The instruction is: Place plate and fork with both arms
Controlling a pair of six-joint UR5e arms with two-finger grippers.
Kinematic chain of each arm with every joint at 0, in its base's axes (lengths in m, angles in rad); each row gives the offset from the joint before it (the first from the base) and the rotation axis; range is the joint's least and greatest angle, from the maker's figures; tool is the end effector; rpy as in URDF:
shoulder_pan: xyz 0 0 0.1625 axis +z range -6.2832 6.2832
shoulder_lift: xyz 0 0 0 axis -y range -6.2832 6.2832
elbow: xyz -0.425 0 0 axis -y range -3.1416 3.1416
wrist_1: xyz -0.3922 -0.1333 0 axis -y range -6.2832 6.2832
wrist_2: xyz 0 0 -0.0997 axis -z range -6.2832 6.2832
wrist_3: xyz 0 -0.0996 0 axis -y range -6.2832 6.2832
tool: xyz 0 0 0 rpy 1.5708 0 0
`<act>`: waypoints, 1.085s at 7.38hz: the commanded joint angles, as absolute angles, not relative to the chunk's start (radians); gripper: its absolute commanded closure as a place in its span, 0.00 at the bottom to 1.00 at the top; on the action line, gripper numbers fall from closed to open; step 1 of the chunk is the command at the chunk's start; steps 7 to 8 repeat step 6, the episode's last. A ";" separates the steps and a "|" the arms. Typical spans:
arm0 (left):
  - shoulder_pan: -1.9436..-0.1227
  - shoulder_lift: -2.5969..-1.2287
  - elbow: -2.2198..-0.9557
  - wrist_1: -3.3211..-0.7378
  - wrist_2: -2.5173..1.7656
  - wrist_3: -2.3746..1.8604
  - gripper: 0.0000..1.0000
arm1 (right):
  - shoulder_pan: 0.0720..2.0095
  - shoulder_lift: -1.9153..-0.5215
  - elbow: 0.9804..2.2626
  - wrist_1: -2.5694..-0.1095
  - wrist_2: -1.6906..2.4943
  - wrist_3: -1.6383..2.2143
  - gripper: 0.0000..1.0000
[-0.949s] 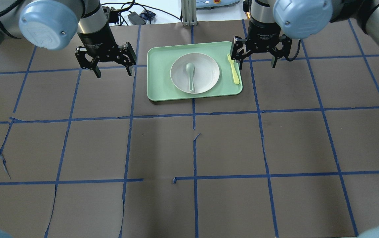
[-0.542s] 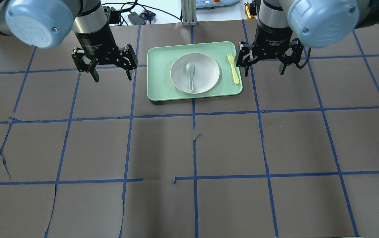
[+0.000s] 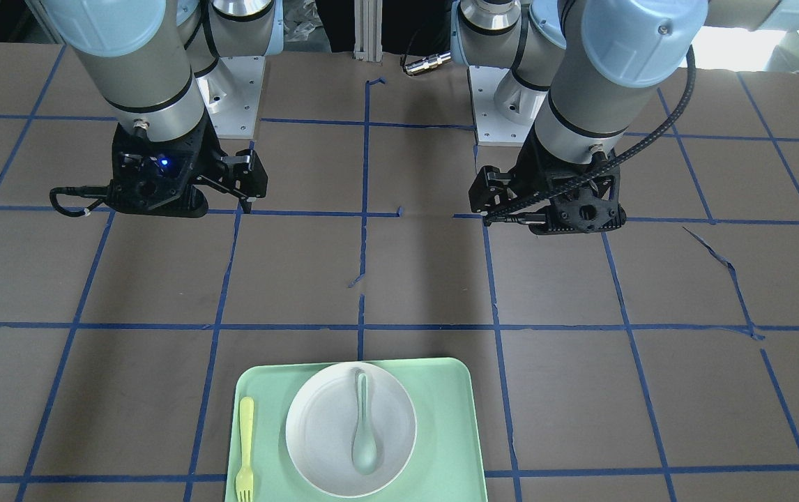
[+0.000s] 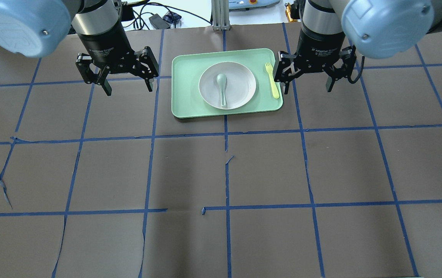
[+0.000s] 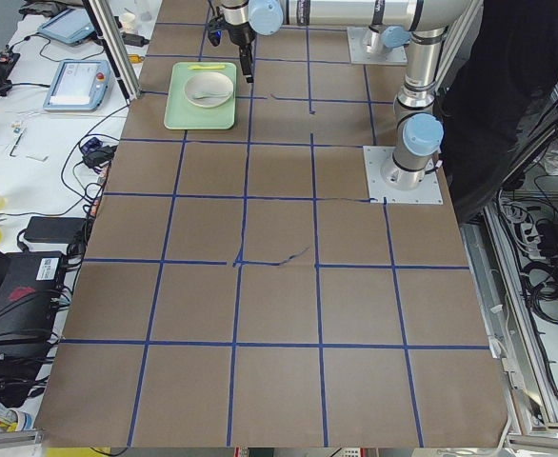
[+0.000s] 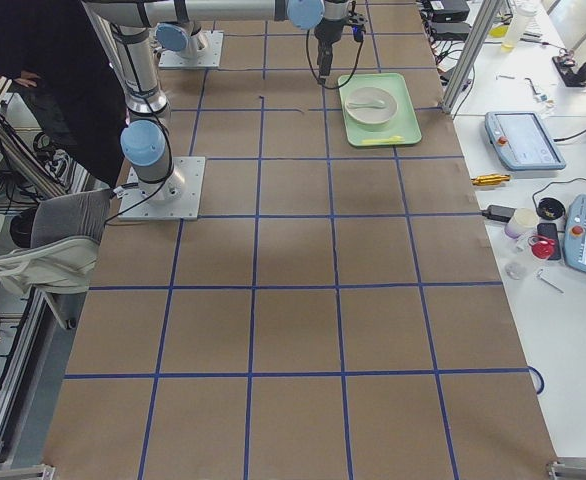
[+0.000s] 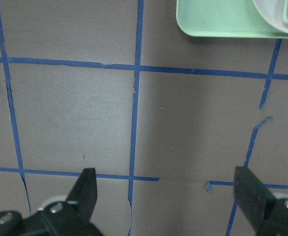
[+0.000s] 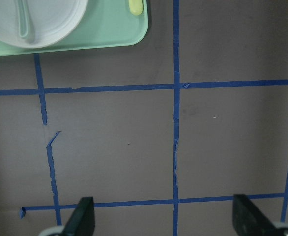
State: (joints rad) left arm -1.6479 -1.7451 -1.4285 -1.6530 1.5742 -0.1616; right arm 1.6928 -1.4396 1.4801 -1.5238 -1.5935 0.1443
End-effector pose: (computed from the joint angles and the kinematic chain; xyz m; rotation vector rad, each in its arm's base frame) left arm -0.1752 -0.5415 0.4582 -0.1315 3.1169 0.1764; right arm 0.1956 -0.5181 0.4601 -0.0331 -3.1046 -0.1300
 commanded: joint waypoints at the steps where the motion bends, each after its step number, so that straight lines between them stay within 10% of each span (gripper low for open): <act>1: -1.646 -1.761 -1.431 -1.648 1.575 -0.157 0.00 | 1.697 -1.454 1.479 -1.511 -1.583 0.143 0.00; 8: -1.643 -1.775 -1.434 -1.589 1.568 -0.147 0.00 | 1.697 -1.465 1.477 -1.499 -1.585 0.141 0.00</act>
